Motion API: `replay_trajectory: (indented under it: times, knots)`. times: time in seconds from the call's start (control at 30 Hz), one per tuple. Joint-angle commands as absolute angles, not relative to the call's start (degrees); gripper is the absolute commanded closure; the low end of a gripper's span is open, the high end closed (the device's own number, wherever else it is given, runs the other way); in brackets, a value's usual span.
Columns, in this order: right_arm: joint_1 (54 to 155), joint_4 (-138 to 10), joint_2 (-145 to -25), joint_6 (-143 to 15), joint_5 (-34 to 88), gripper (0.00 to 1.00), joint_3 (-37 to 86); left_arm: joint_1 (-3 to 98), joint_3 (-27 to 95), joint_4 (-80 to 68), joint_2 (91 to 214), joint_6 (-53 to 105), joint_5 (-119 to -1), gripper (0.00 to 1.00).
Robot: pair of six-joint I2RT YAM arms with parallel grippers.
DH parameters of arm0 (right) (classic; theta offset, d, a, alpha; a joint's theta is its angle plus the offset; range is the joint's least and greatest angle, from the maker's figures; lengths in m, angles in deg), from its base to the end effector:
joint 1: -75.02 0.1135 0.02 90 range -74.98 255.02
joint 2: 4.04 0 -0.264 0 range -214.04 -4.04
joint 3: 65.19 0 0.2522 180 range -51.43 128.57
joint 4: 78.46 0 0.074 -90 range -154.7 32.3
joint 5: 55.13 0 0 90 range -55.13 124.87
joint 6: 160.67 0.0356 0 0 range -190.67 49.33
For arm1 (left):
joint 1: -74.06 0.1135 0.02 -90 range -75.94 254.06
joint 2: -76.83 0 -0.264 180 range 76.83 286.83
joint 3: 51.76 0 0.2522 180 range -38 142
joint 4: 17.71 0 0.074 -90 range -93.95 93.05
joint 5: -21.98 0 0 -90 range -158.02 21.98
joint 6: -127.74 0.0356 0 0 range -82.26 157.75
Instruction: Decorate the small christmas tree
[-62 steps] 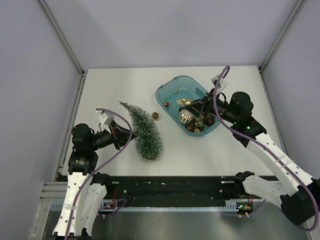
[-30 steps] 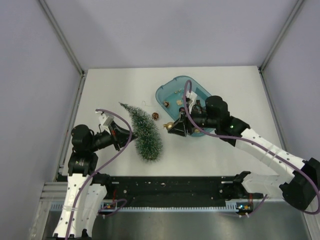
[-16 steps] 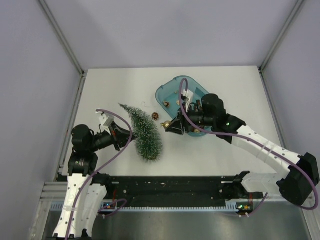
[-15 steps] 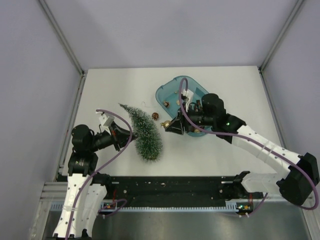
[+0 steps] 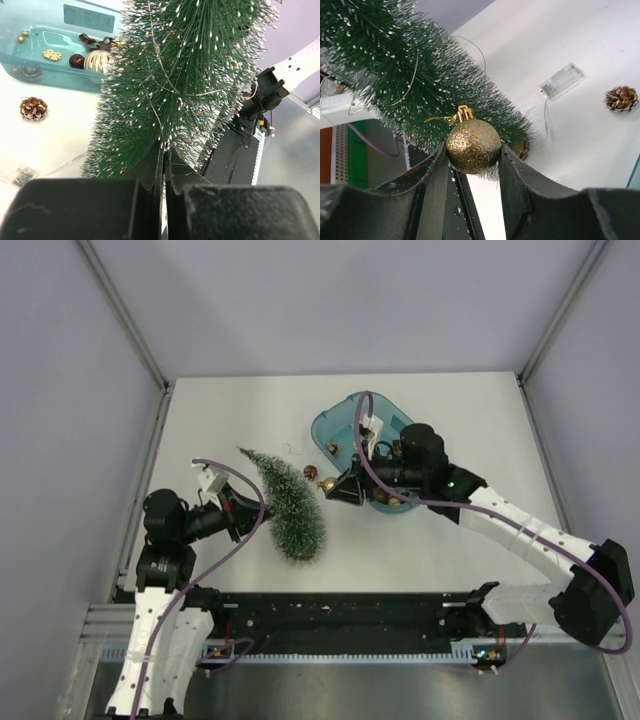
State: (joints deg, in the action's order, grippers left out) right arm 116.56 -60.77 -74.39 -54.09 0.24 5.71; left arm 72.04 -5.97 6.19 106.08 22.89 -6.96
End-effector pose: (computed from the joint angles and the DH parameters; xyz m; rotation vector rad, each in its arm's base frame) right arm 0.1977 0.2022 0.3341 -0.8648 1.8182 1.2381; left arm 0.1207 -0.0354 0.3026 0.6295 1.6406 -1.1112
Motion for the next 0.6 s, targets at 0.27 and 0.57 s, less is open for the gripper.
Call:
replay_trajectory:
  times: [0.27, 0.57]
  knots:
    - [117.91, -65.23, -74.80, -53.79, 0.77, 0.78, 5.17, 72.04, -5.83, 6.78, 105.75, 23.86, -6.32, 1.00]
    - [119.58, -62.94, -74.09, -54.50, 2.61, 0.79, 3.85, 72.04, -5.83, 6.43, 105.66, 23.33, -6.58, 1.00]
